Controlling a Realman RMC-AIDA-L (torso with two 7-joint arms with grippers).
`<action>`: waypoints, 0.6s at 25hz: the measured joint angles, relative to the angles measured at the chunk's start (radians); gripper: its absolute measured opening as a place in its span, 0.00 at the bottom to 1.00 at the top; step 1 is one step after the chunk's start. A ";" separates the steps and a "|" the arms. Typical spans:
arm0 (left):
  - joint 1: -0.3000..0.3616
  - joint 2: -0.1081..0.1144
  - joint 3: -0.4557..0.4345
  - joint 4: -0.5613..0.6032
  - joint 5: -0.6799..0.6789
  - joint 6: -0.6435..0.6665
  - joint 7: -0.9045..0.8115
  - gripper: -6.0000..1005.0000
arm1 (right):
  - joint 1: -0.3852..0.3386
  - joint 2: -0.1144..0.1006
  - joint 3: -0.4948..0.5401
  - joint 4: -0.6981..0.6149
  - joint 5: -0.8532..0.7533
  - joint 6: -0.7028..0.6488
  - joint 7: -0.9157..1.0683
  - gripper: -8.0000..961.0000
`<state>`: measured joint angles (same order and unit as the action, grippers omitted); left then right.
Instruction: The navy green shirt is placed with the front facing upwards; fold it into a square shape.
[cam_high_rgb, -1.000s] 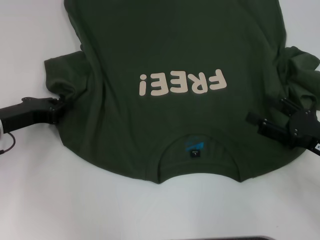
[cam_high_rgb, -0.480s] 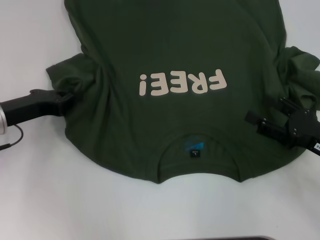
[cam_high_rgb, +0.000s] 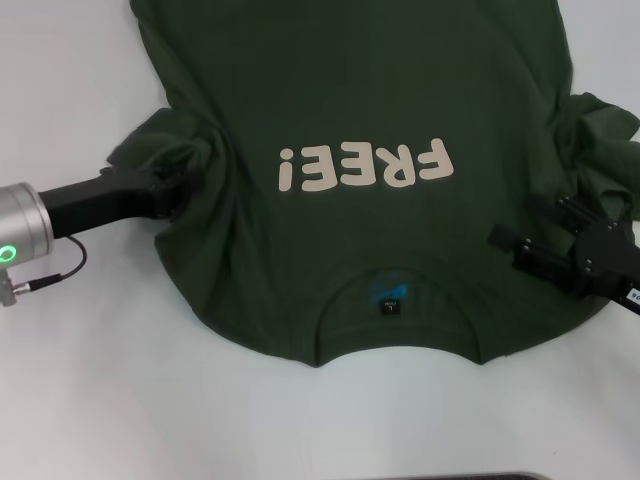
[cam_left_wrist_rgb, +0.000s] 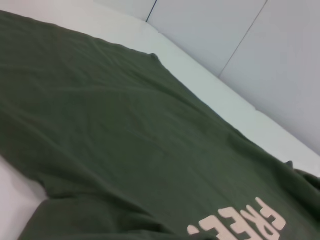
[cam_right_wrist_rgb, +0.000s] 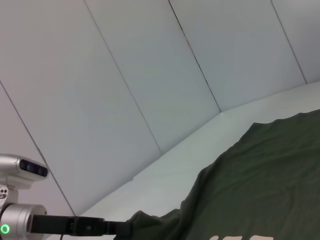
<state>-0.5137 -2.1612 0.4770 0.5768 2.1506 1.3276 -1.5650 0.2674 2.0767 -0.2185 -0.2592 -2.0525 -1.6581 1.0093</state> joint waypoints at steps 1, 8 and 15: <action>-0.003 0.000 0.000 0.000 -0.001 -0.001 -0.002 0.05 | 0.000 0.002 0.000 0.000 0.000 0.000 0.000 0.95; -0.001 0.004 -0.001 0.021 -0.003 -0.021 -0.024 0.05 | 0.006 0.008 0.001 0.002 0.000 0.000 -0.002 0.95; 0.023 0.005 -0.002 0.084 -0.009 -0.006 -0.050 0.05 | 0.006 0.010 0.001 0.014 0.000 -0.001 -0.001 0.95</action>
<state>-0.4906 -2.1559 0.4754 0.6605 2.1416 1.3214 -1.6154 0.2731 2.0863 -0.2177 -0.2448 -2.0525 -1.6587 1.0081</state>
